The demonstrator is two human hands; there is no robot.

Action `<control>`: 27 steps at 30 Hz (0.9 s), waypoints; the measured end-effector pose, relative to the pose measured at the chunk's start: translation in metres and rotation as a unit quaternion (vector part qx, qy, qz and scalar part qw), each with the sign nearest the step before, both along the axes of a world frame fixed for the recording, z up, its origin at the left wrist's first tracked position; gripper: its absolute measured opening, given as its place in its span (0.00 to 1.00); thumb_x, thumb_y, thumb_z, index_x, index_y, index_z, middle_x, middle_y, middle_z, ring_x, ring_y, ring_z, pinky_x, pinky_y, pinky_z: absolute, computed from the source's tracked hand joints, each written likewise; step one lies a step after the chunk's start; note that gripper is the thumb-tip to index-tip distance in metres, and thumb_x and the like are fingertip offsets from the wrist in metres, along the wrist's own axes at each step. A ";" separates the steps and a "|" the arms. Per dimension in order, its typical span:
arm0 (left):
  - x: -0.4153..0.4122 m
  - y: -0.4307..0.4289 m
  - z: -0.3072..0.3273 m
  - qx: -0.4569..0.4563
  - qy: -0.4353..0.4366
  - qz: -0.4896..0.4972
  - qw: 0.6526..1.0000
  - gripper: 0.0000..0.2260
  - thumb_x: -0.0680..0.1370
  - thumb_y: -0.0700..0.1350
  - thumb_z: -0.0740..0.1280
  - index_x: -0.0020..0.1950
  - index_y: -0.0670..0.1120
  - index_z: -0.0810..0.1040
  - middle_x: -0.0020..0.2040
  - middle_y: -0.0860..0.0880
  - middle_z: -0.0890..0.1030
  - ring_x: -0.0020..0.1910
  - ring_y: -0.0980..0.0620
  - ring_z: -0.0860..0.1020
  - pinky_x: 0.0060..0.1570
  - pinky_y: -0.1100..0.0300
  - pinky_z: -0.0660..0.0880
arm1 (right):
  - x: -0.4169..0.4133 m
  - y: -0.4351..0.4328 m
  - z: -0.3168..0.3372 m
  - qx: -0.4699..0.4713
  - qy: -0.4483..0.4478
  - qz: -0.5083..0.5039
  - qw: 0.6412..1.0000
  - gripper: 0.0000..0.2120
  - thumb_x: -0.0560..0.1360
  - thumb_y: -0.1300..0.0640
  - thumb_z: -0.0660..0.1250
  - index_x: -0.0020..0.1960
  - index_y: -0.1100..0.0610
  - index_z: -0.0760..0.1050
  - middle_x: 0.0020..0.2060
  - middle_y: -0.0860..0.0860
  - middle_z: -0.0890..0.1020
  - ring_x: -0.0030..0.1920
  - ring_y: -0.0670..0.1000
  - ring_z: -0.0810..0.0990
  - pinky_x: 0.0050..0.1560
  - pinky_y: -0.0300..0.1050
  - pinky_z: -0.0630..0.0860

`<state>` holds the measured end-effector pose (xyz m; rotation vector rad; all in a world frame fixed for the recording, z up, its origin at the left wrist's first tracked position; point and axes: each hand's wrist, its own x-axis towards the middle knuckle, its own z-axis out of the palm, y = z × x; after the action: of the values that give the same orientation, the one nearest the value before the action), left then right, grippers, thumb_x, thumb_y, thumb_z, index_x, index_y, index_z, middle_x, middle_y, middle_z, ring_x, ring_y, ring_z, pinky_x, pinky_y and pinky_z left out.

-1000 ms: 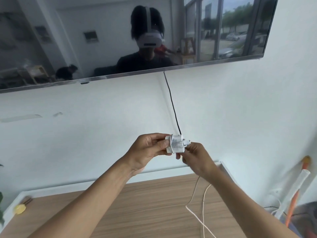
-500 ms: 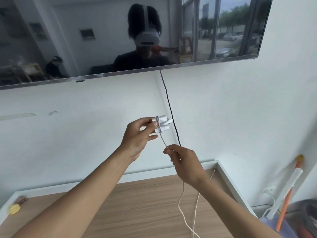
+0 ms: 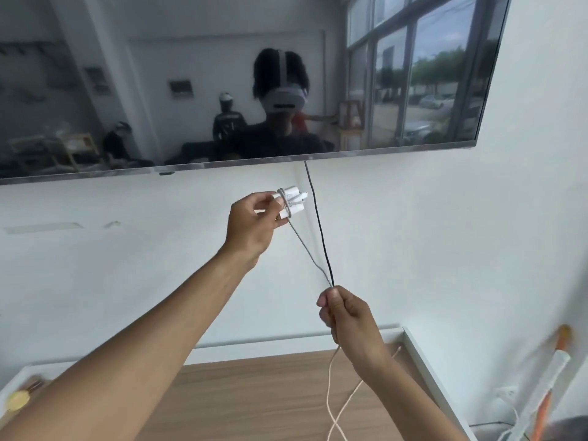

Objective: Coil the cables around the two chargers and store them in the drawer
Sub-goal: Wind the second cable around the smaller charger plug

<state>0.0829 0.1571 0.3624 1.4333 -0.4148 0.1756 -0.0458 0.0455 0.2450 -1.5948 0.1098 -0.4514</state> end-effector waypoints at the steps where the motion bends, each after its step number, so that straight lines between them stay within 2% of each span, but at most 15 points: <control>1: 0.001 0.001 0.001 -0.004 0.005 -0.003 1.000 0.04 0.78 0.37 0.67 0.52 0.39 0.79 0.51 0.43 0.80 0.46 0.47 0.84 0.49 0.55 0.82 | -0.002 -0.002 0.000 0.025 -0.001 0.013 1.000 0.17 0.83 0.53 0.54 0.39 0.55 0.74 0.25 0.47 0.65 0.25 0.47 0.59 0.27 0.37 0.57; 5: 0.002 -0.001 0.002 -0.012 0.017 0.009 1.000 0.08 0.78 0.38 0.68 0.55 0.37 0.79 0.55 0.41 0.81 0.49 0.44 0.84 0.51 0.53 0.81 | -0.009 -0.001 -0.002 0.157 0.029 0.108 0.981 0.17 0.83 0.51 0.53 0.40 0.57 0.72 0.27 0.48 0.57 0.26 0.47 0.51 0.23 0.36 0.53; 9: 0.000 0.004 0.011 -0.003 -0.001 0.024 1.000 0.05 0.78 0.39 0.68 0.52 0.41 0.79 0.51 0.44 0.80 0.49 0.43 0.84 0.51 0.54 0.81 | -0.024 -0.004 -0.024 0.190 0.056 0.165 0.966 0.15 0.77 0.47 0.57 0.38 0.56 0.69 0.26 0.47 0.54 0.26 0.46 0.49 0.23 0.36 0.50; 12: -0.003 0.006 0.011 -0.001 0.001 0.016 1.000 0.04 0.78 0.38 0.68 0.52 0.41 0.79 0.52 0.43 0.81 0.49 0.43 0.84 0.50 0.55 0.82 | -0.034 -0.009 -0.045 0.211 0.084 0.175 0.958 0.16 0.76 0.46 0.57 0.38 0.57 0.71 0.26 0.48 0.53 0.26 0.46 0.48 0.23 0.36 0.50; 14: -0.005 0.009 0.009 0.000 0.003 0.015 1.000 0.05 0.78 0.38 0.68 0.52 0.41 0.79 0.50 0.45 0.81 0.49 0.43 0.84 0.50 0.56 0.82 | -0.040 -0.011 -0.059 0.178 0.113 0.192 0.958 0.18 0.78 0.45 0.59 0.40 0.59 0.72 0.25 0.49 0.55 0.25 0.46 0.50 0.23 0.35 0.52; 16: -0.007 0.013 0.008 0.004 0.003 0.000 1.000 0.05 0.78 0.37 0.68 0.53 0.40 0.79 0.51 0.43 0.81 0.50 0.44 0.84 0.50 0.56 0.81 | -0.047 -0.013 -0.064 0.093 0.147 0.218 0.960 0.19 0.78 0.45 0.60 0.44 0.62 0.75 0.25 0.52 0.64 0.24 0.49 0.60 0.25 0.39 0.60; 18: -0.012 0.014 0.008 0.020 -0.006 -0.030 0.999 0.06 0.77 0.37 0.68 0.54 0.40 0.80 0.52 0.41 0.81 0.49 0.46 0.83 0.50 0.57 0.81 | -0.049 -0.019 -0.056 0.021 0.172 0.220 0.960 0.21 0.78 0.46 0.63 0.49 0.65 0.78 0.32 0.55 0.76 0.31 0.52 0.75 0.34 0.42 0.73; 20: -0.020 0.011 0.009 0.025 -0.016 -0.061 0.998 0.05 0.77 0.37 0.68 0.52 0.41 0.80 0.49 0.43 0.81 0.46 0.49 0.83 0.49 0.58 0.81 | -0.040 -0.027 -0.042 0.000 0.161 0.188 0.969 0.23 0.71 0.44 0.67 0.55 0.62 0.79 0.44 0.54 0.84 0.45 0.51 0.82 0.50 0.44 0.78; 21: -0.024 0.009 0.010 0.026 -0.019 -0.074 0.997 0.04 0.77 0.36 0.68 0.52 0.41 0.80 0.48 0.44 0.81 0.45 0.50 0.83 0.49 0.58 0.81 | -0.035 -0.030 -0.032 -0.004 0.145 0.162 0.976 0.23 0.69 0.45 0.69 0.59 0.58 0.78 0.49 0.51 0.85 0.51 0.48 0.83 0.58 0.46 0.77; 23: -0.030 0.005 0.011 0.028 -0.020 -0.098 0.995 0.04 0.77 0.36 0.68 0.51 0.41 0.80 0.47 0.44 0.81 0.44 0.51 0.83 0.48 0.59 0.81 | -0.019 -0.030 -0.008 -0.026 0.086 0.103 0.991 0.24 0.71 0.43 0.70 0.65 0.48 0.74 0.55 0.47 0.83 0.58 0.43 0.79 0.65 0.48 0.74; 25: -0.035 0.001 0.010 0.031 -0.013 -0.114 0.993 0.05 0.77 0.36 0.68 0.53 0.39 0.80 0.47 0.44 0.81 0.43 0.51 0.83 0.49 0.59 0.81 | -0.005 -0.025 0.019 -0.063 0.024 0.042 0.997 0.23 0.74 0.42 0.66 0.68 0.44 0.70 0.58 0.43 0.80 0.60 0.41 0.78 0.65 0.45 0.72; 27: -0.039 -0.003 0.006 0.036 -0.006 -0.124 0.992 0.07 0.77 0.37 0.68 0.54 0.38 0.80 0.47 0.44 0.81 0.42 0.51 0.84 0.50 0.57 0.81 | 0.005 -0.018 0.046 -0.096 -0.023 -0.007 0.995 0.18 0.78 0.45 0.61 0.68 0.46 0.69 0.55 0.44 0.81 0.57 0.42 0.79 0.61 0.42 0.73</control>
<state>0.0435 0.1545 0.3681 1.4380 -0.6095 -0.0308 -0.0406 0.0277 0.2910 -1.7728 0.0440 -0.5211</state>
